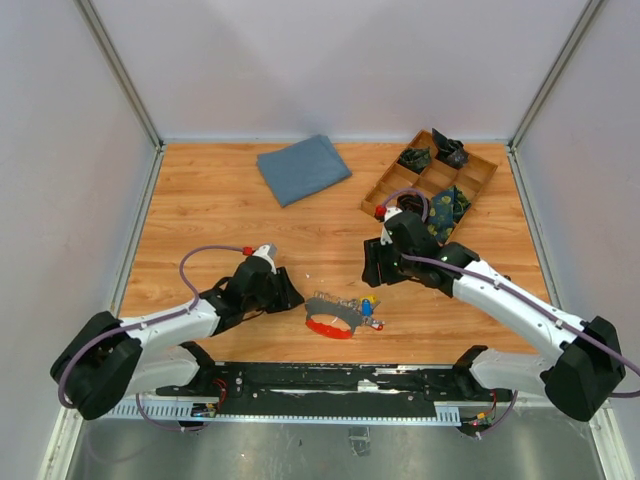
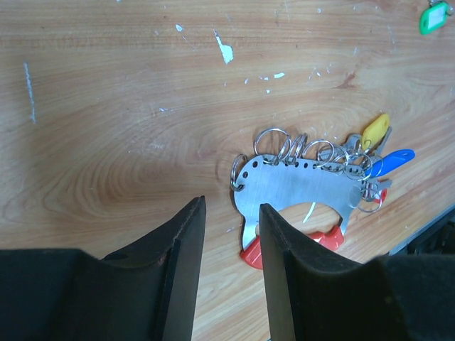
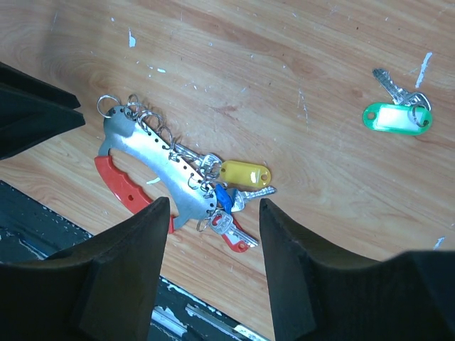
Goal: Put the keys on the keyring
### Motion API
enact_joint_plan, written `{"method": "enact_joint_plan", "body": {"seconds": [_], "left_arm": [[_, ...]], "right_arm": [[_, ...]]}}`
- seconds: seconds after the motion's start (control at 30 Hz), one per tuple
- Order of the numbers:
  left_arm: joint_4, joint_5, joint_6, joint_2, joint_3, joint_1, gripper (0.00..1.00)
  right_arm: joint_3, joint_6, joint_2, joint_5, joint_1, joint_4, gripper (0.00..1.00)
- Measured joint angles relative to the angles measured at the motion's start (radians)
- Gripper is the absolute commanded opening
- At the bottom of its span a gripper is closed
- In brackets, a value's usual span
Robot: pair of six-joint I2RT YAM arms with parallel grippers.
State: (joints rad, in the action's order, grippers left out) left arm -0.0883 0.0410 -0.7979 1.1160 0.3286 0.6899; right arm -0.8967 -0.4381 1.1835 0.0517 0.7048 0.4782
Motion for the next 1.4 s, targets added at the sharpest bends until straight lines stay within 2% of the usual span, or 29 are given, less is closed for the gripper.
{"method": "enact_joint_plan", "body": {"seconds": [0.37,0.67,0.83,0.97,1.07,1.2,1.4], "left_arm": [[-0.113,0.012,-0.006,0.118,-0.002,0.007,0.40],[-0.209,0.026,-0.017,0.181,-0.005,0.016,0.32],[-0.230,0.024,-0.015,0.199,-0.005,0.020,0.23],[-0.240,0.021,-0.010,0.212,-0.005,0.021,0.09],[-0.241,0.017,-0.003,0.216,-0.003,0.022,0.01],[-0.196,-0.003,0.029,0.205,0.019,0.029,0.01],[-0.025,-0.068,0.127,0.130,0.119,0.038,0.01]], "right_arm": [[0.029,-0.029,-0.030,0.000,0.000,0.018,0.54],[0.032,-0.034,-0.030,0.001,0.000,0.018,0.54],[0.037,-0.034,-0.030,0.001,0.000,0.019,0.54],[0.037,-0.034,-0.032,0.001,0.000,0.020,0.54],[0.037,-0.033,-0.042,0.000,0.000,0.022,0.55],[0.037,-0.025,-0.080,0.000,0.000,0.022,0.58],[0.042,0.017,-0.214,-0.001,0.000,0.011,0.63]]}}
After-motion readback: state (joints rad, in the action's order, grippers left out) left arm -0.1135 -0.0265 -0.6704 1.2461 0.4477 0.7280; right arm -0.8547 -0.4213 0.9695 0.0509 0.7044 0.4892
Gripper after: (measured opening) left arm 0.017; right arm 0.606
